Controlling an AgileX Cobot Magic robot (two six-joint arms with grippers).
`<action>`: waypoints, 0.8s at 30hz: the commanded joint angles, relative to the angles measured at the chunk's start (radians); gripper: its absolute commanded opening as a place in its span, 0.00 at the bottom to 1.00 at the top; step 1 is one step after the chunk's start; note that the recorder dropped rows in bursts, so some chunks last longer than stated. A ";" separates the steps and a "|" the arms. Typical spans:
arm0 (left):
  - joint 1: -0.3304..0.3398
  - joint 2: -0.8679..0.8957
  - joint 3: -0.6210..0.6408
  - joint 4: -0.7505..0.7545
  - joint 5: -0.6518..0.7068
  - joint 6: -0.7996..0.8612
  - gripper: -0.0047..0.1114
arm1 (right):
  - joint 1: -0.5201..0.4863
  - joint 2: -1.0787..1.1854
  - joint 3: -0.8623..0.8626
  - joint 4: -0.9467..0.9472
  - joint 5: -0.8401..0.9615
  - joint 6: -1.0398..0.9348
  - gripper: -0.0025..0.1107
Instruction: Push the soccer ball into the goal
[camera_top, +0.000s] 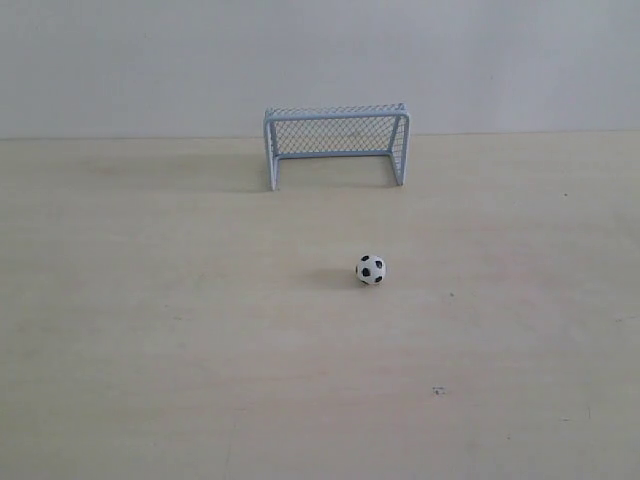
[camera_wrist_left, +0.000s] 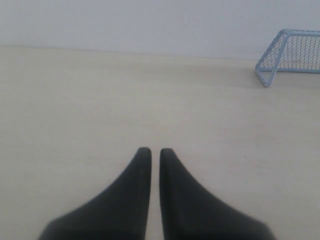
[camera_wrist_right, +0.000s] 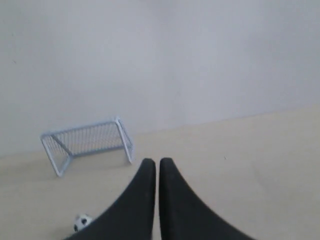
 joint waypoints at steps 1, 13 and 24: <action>0.002 -0.002 -0.003 -0.001 -0.003 -0.005 0.09 | -0.003 -0.002 -0.153 0.020 0.046 0.004 0.02; 0.002 -0.002 -0.003 -0.001 -0.003 -0.005 0.09 | -0.003 -0.002 -0.237 0.024 -0.128 0.004 0.02; 0.002 -0.002 -0.003 -0.001 -0.003 -0.005 0.09 | -0.003 0.003 -0.240 0.064 -0.199 -0.014 0.02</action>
